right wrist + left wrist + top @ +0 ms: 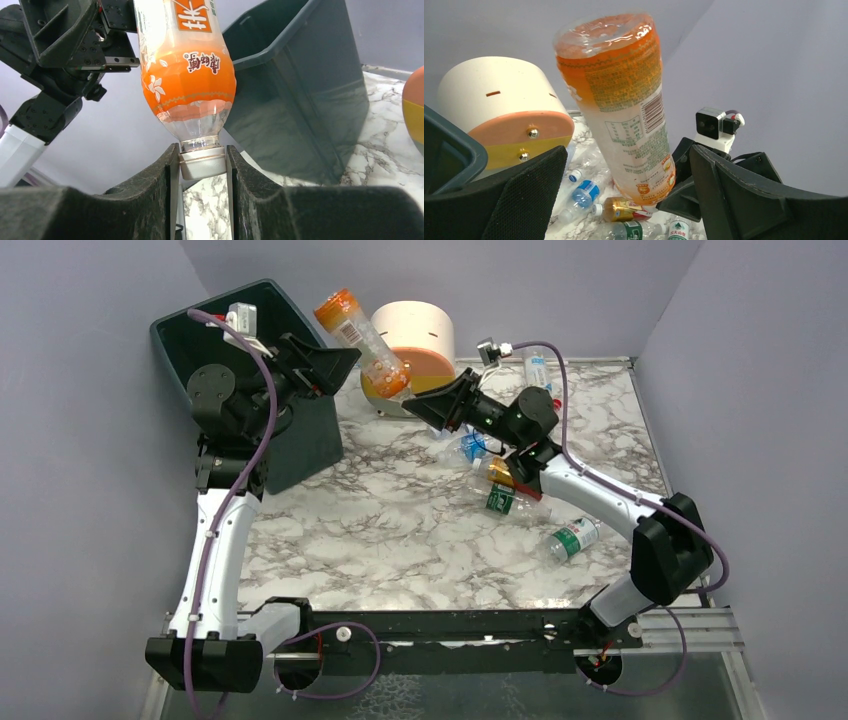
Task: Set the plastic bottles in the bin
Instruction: Pick up the plastic bottle at the center of the board.
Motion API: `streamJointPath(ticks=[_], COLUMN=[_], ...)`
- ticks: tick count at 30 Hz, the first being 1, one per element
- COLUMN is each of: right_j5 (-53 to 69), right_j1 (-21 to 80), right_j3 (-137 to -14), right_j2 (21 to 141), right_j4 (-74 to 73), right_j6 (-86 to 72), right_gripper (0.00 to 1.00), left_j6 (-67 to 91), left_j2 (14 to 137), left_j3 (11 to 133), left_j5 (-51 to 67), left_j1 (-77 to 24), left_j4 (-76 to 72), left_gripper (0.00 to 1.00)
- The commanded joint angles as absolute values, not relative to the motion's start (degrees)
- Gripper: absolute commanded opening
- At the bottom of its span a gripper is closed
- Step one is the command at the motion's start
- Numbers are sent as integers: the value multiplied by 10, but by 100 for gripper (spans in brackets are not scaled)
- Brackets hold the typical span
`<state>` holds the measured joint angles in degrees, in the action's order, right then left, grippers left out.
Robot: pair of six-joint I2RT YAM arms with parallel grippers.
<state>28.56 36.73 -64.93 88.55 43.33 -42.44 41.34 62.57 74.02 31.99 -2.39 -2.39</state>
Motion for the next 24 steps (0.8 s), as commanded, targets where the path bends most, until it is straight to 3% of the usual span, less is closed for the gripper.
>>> streamJointPath(ticks=[1, 24], right_j5=[318, 350], right_j1=[366, 385], right_j3=[-675, -674], right_j2=[900, 916], right_j4=[469, 478], right_j6=[-444, -449], right_gripper=[25, 25], left_j6=[416, 349], left_j2=[625, 648], left_j3=[729, 724], left_j5=[329, 209], left_j1=[-37, -128], left_j4=[-69, -66], left_gripper=[99, 97])
